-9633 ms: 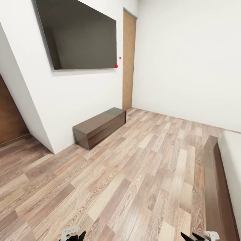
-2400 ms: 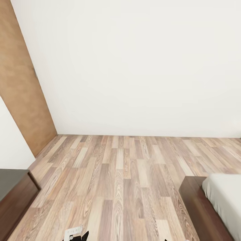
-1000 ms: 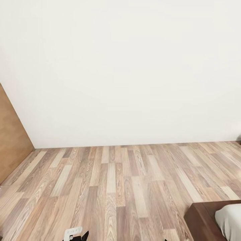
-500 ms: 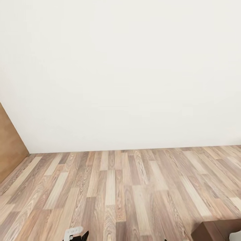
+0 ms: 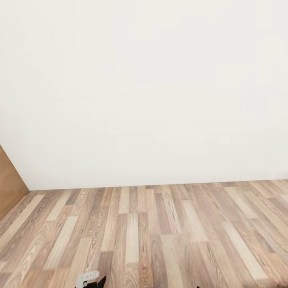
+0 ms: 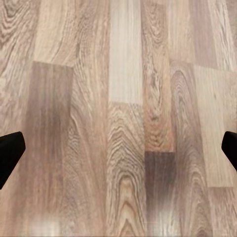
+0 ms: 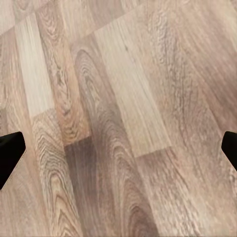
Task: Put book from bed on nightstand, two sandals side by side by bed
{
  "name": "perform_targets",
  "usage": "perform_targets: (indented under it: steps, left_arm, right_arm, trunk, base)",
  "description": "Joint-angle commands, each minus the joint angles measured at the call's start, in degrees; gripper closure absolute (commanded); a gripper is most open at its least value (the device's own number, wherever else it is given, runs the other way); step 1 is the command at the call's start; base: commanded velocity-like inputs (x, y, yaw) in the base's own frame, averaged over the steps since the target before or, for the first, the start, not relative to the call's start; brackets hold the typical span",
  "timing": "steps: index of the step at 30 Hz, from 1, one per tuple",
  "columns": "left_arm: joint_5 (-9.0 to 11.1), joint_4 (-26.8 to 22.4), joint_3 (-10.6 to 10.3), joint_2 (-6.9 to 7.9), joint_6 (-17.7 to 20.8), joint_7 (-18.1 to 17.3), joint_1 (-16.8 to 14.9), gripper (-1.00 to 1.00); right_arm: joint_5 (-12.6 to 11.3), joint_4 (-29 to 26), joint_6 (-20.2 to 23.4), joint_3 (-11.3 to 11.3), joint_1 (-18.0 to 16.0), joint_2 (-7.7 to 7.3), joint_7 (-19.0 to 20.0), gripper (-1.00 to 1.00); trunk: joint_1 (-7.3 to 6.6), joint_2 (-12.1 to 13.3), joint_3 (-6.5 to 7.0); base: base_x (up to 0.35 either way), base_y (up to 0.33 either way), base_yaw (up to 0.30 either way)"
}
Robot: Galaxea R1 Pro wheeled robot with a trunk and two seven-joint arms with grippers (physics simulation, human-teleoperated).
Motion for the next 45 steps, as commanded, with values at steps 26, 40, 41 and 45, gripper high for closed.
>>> perform_targets:
  steps: [26,40,41,45]
  left_arm:
    - [0.21,0.08,0.44,0.01,0.03,-0.5,-0.04,-1.0]
    - [0.21,0.1,0.44,0.01,0.03,-0.5,-0.04,-1.0]
    - [0.21,0.09,0.44,0.01,0.05,-0.5,-0.04,-1.0]
    - [0.21,0.09,0.44,0.01,0.03,-0.5,-0.04,-1.0]
  right_arm:
    - [-0.5,0.28,-0.22,0.43,-0.05,-0.05,0.24,-1.0]
    - [-0.52,0.28,-0.22,0.43,-0.05,-0.06,0.24,-1.0]
    - [-0.52,0.28,-0.22,0.43,-0.05,-0.06,0.24,-1.0]
    - [-0.54,0.28,-0.22,0.43,-0.05,-0.05,0.24,-1.0]
  trunk:
    - [0.03,-0.02,-0.05]
    - [0.03,-0.02,-0.05]
    - [0.03,-0.02,-0.05]
    - [0.03,-0.02,-0.05]
  base:
    - [0.325,0.098,-0.137]
    - [0.325,0.099,-0.009]
    - [0.325,0.098,0.0]
    - [0.325,0.085,-0.005]
